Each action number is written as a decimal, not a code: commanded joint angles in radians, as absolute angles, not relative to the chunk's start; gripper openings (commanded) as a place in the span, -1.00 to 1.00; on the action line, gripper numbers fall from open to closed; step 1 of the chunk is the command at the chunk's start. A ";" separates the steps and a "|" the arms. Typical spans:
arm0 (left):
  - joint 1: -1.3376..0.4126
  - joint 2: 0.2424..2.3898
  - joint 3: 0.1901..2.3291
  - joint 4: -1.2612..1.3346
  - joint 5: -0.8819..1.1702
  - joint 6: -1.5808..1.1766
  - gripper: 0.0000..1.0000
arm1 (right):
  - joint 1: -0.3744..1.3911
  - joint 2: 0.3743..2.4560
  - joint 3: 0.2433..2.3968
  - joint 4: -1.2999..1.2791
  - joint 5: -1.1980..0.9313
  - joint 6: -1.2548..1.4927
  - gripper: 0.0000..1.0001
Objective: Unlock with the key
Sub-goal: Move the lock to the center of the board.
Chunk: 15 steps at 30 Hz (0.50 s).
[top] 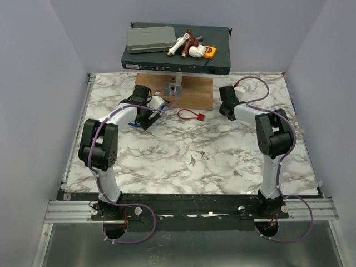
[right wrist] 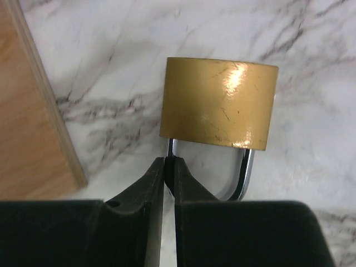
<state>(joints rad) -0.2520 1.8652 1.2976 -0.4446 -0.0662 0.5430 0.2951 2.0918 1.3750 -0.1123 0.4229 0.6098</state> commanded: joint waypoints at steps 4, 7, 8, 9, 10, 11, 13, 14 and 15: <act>-0.265 1.856 1.335 -0.567 0.076 0.624 0.52 | 0.394 1.985 1.197 -0.220 0.353 0.701 -0.89; -0.274 1.860 1.339 -0.577 0.085 0.653 0.48 | 0.452 1.914 1.088 -0.218 0.349 0.733 -0.94; -0.277 1.865 1.346 -0.581 0.088 0.660 0.46 | 0.477 1.890 1.052 -0.218 0.355 0.749 -0.95; -0.278 1.872 1.357 -0.588 0.090 0.662 0.44 | 0.499 1.859 1.009 -0.217 0.356 0.761 -0.95; -0.279 1.884 1.374 -0.596 0.090 0.662 0.43 | 0.525 1.832 0.964 -0.213 0.353 0.774 -0.95; -0.278 1.895 1.395 -0.610 0.091 0.660 0.41 | 0.550 1.800 0.927 -0.208 0.345 0.788 -0.95; -0.279 1.922 1.444 -0.631 0.085 0.656 0.37 | 0.594 1.744 0.865 -0.211 0.339 0.818 -0.95; -0.279 1.935 1.462 -0.645 0.084 0.657 0.35 | 0.612 1.715 0.835 -0.210 0.328 0.829 -0.95; -0.279 1.948 1.486 -0.655 0.085 0.655 0.34 | 0.621 1.690 0.821 -0.210 0.315 0.831 -0.94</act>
<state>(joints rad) -0.2760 1.8977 1.3960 -0.5964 0.0555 0.6384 0.5632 1.7470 0.9257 -0.1028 0.4000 0.7605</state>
